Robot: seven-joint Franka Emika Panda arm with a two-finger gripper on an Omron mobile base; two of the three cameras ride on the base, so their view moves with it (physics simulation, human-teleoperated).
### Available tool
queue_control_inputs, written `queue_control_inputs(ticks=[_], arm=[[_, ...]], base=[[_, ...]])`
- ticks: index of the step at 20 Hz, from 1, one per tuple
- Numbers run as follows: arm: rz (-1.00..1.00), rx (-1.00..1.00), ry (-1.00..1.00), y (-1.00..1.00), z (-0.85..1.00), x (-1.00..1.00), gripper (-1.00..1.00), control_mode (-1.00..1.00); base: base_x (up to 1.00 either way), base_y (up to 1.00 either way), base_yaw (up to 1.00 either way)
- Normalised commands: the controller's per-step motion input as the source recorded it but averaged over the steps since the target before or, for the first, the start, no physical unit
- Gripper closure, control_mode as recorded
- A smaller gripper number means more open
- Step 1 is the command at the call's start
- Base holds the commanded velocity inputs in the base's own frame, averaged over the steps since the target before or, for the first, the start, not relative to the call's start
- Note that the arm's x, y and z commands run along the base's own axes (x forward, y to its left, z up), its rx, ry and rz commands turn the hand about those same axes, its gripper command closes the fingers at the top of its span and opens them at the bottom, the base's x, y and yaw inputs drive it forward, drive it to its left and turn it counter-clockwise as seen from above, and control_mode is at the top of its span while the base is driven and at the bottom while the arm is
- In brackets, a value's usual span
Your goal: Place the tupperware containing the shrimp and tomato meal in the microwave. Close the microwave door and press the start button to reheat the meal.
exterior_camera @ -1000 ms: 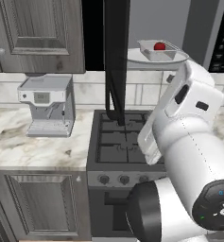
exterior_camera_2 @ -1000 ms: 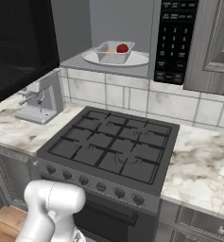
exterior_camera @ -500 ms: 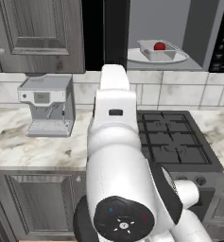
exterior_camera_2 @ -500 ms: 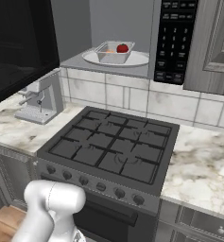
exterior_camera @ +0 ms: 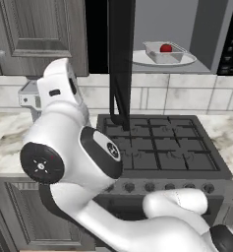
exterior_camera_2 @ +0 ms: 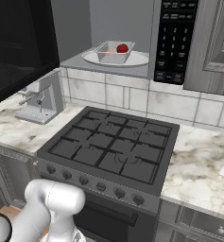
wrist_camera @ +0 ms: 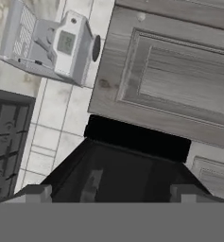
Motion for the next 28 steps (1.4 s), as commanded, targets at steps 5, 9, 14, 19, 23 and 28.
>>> queue_control_inputs(ticks=[5,9,14,19,23,28], arm=[[-0.2,-0.19,0.04,0.24,-0.02,0.86,-1.0,-1.0],[-0.24,-0.1,0.02,-0.02,-0.04,0.8,-1.0,-1.0],[-0.29,-0.01,-0.01,-0.5,-0.09,0.39,-1.0,-1.0],[-0.38,0.02,-0.07,-0.99,-0.14,0.0,-1.0,-1.0],[-0.39,0.07,-0.12,-1.0,-0.01,0.0,-1.0,-1.0],[-0.39,0.1,-0.15,-1.0,0.0,0.0,-1.0,-1.0]], base=[[0.0,0.0,0.0],[0.0,0.0,0.0],[0.0,0.0,0.0],[0.0,0.0,0.0],[0.0,0.0,0.0],[0.0,0.0,0.0]])
